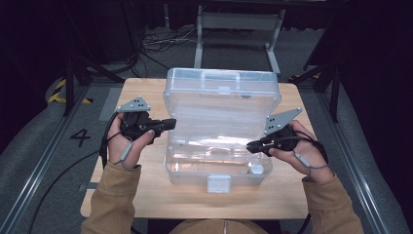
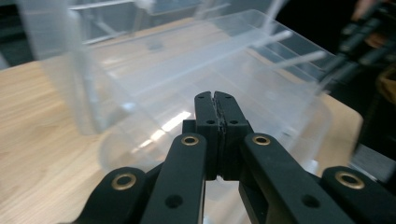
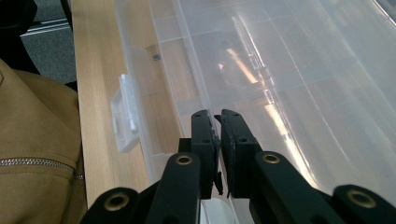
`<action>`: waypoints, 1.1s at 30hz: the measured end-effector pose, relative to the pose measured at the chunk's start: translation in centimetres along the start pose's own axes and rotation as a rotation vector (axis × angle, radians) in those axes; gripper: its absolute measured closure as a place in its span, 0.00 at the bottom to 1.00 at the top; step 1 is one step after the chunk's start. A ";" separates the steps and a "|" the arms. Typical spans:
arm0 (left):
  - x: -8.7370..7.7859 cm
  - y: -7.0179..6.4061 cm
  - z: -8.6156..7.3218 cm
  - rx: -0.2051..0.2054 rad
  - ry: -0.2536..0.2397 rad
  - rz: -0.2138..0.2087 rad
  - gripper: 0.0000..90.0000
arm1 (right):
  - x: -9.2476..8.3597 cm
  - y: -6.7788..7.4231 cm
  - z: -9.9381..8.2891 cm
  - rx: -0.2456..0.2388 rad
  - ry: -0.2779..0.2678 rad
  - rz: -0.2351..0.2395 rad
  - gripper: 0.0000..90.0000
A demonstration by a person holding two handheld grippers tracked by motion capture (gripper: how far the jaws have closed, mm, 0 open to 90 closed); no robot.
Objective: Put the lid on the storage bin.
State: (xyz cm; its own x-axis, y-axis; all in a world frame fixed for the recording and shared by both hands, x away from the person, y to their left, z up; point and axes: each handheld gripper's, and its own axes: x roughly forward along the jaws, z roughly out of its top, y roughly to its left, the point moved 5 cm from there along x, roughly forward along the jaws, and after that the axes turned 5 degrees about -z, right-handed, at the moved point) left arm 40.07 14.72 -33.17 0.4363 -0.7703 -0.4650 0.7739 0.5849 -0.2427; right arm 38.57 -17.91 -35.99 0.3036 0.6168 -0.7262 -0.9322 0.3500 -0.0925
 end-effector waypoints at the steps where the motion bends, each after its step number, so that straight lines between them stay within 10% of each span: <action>1: 0.0 0.2 0.1 -0.008 -0.005 0.002 0.99 | 0.0 0.0 0.0 0.002 0.000 0.000 0.94; 20: 0.6 1.8 0.7 -0.033 -0.029 0.108 1.00 | 0.2 0.8 -0.5 -0.015 0.011 0.001 0.94; 33: 0.3 1.7 0.6 -0.038 -0.020 0.093 1.00 | -0.2 0.8 -0.5 -0.013 -0.024 0.001 0.92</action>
State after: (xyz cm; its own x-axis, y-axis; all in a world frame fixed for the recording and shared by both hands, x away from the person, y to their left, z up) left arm 41.74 15.32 -33.22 0.5153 -0.7167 -0.4700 0.7116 0.6634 -0.2315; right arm 37.69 -18.12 -36.24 0.3077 0.6339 -0.7096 -0.9348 0.3403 -0.1013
